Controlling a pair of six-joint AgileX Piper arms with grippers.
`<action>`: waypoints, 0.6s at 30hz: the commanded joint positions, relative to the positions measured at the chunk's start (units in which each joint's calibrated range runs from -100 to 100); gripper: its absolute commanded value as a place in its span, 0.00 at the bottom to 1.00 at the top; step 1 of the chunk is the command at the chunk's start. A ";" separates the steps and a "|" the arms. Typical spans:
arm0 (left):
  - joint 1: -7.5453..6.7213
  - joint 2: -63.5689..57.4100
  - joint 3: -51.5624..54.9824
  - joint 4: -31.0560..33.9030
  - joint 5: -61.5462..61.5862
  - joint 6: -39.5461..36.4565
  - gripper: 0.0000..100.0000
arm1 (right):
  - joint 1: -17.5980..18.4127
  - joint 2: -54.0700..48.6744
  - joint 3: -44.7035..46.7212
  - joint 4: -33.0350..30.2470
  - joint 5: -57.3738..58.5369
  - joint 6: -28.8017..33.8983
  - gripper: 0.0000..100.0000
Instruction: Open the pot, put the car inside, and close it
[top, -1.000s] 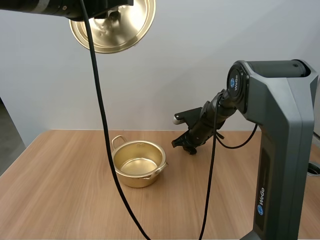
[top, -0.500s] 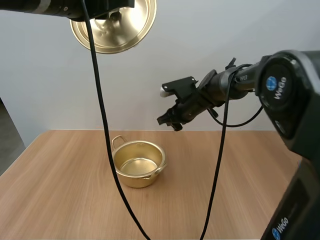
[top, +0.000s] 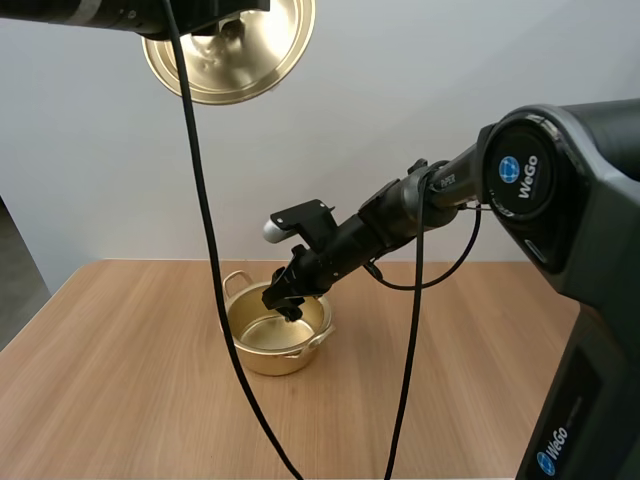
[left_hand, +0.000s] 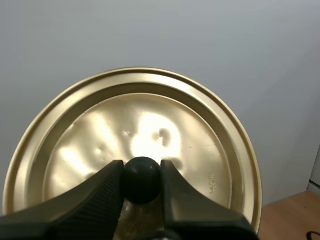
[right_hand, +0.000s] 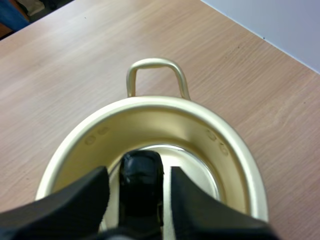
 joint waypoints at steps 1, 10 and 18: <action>0.05 -0.04 -0.06 0.03 0.69 0.46 0.00 | -0.18 -0.19 0.02 -0.40 -8.17 0.50 0.95; -0.03 5.98 2.32 0.69 21.25 3.31 0.00 | -7.60 -8.83 0.02 -7.13 -23.43 7.52 0.00; -3.62 18.02 13.80 14.10 19.89 4.06 0.00 | -20.30 -9.63 0.02 -10.52 -13.04 13.20 0.00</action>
